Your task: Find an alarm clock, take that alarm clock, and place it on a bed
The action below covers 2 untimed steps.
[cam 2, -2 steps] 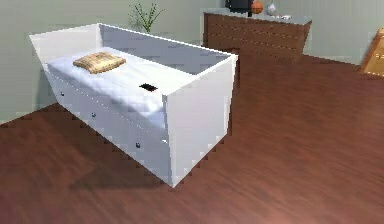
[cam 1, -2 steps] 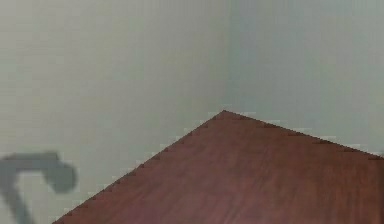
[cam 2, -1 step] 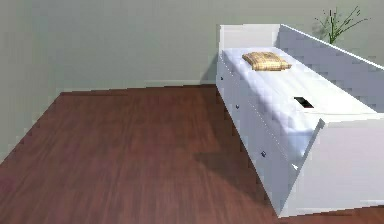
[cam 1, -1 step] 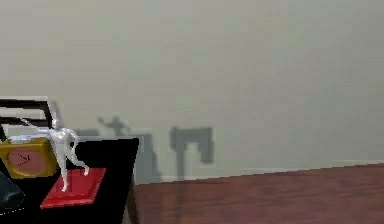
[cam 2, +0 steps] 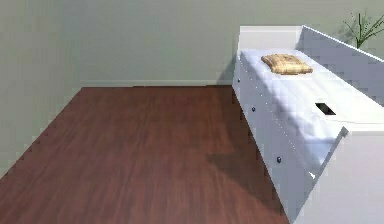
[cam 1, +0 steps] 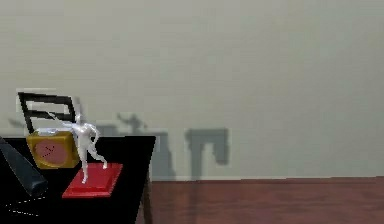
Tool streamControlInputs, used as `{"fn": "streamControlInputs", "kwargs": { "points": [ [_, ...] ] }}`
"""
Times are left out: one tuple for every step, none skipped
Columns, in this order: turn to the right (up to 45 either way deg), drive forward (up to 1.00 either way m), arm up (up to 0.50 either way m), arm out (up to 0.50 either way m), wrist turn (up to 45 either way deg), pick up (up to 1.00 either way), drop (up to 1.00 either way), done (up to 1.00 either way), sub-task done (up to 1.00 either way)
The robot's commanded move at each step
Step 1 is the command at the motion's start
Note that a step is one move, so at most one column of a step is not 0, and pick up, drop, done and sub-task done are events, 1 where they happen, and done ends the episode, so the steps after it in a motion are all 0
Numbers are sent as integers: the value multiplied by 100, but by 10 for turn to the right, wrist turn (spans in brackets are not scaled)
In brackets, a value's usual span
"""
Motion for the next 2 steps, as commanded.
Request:
{"fn": "streamControlInputs", "kwargs": {
  "points": [
    [0,70,0,0,0,0,0,0,0],
    [-450,0,0,0,0,0,0,0,0]
  ]
}}
